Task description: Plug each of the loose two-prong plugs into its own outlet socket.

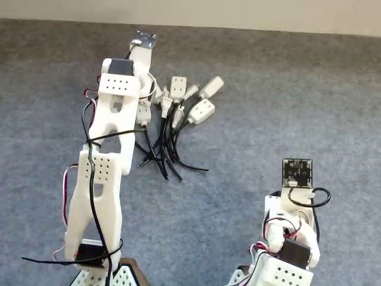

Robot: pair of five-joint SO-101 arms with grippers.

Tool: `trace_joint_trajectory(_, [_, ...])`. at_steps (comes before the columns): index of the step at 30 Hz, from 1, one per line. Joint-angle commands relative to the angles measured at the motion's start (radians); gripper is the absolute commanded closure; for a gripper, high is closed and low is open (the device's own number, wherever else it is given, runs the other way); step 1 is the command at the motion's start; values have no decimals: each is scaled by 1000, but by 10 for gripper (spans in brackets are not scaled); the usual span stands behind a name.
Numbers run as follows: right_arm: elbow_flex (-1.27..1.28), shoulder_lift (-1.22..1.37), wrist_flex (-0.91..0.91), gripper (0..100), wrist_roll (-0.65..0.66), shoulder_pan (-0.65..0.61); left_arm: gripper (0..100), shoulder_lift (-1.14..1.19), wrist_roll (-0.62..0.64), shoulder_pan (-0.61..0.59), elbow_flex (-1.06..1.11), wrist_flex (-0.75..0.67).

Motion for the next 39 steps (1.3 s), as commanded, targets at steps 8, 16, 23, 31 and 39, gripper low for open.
trace_joint_trajectory(8, [93, -4, -1, 990, 9, -10, 861, 53, 68, -7, -259, 180])
trace_joint_trajectory(16, [111, -4, -2, 990, 11, -10, 751, 50, 114, -31, -275, 181])
trace_joint_trajectory(23, [111, -4, -2, 990, 11, -10, 748, 59, 153, -61, -272, 181])
trace_joint_trajectory(31, [111, -4, -2, 990, 11, -10, 748, 67, 180, -58, -268, 181])
trace_joint_trajectory(39, [113, -4, -2, 990, 11, -10, 748, 216, 180, -61, -275, 106])
